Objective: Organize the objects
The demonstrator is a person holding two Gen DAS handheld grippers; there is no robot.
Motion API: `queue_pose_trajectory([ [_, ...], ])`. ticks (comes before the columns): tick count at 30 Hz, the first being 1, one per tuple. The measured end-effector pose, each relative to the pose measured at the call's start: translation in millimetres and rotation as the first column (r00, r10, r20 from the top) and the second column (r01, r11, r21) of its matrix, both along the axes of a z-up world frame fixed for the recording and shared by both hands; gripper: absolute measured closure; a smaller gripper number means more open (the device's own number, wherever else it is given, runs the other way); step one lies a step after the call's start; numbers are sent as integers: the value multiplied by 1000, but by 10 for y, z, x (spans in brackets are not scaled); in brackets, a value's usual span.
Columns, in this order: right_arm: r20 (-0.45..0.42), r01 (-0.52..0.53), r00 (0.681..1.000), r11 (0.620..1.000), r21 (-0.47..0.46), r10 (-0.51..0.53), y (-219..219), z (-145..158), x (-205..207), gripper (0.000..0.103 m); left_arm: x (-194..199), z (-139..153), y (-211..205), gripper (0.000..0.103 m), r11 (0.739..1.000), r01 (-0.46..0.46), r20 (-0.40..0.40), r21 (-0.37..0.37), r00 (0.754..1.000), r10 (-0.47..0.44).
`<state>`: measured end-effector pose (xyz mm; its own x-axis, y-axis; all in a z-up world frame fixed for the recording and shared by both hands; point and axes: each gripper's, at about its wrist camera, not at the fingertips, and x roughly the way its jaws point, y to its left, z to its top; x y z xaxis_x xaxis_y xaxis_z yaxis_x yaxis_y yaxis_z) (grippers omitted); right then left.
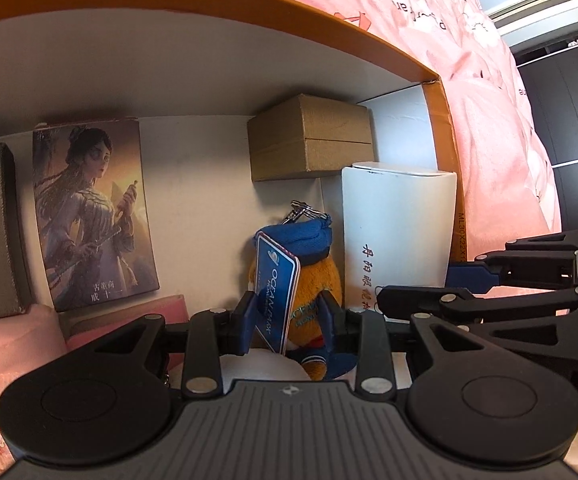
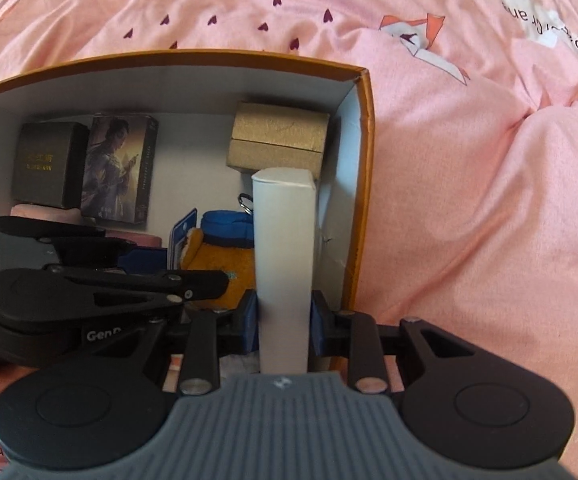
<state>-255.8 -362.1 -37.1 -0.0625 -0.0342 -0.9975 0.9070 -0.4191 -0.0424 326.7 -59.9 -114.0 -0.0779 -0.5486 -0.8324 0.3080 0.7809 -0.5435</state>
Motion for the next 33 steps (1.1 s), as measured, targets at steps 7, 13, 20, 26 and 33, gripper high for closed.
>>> queue_pose_trajectory([
  [7, -43, -72, 997, 997, -32, 71, 79, 111, 95, 72, -20, 41, -49, 66, 999, 40, 38, 21, 998, -41],
  [13, -66, -94, 994, 990, -104, 87, 131, 268, 35, 70, -50, 75, -100, 66, 997, 63, 66, 46, 996, -66],
  [20, -311, -313, 917, 934, -171, 250, -20, 559, 298, 60, -82, 100, -166, 66, 997, 61, 74, 49, 995, -64],
  [26, -306, -391, 890, 911, -134, 337, -185, 471, 232, 77, -85, 95, -156, 66, 998, 53, 77, 44, 995, -56],
  [33, -276, -410, 881, 911, -36, 385, -296, 304, 221, 83, -85, 81, -156, 66, 998, 55, 78, 39, 995, -58],
])
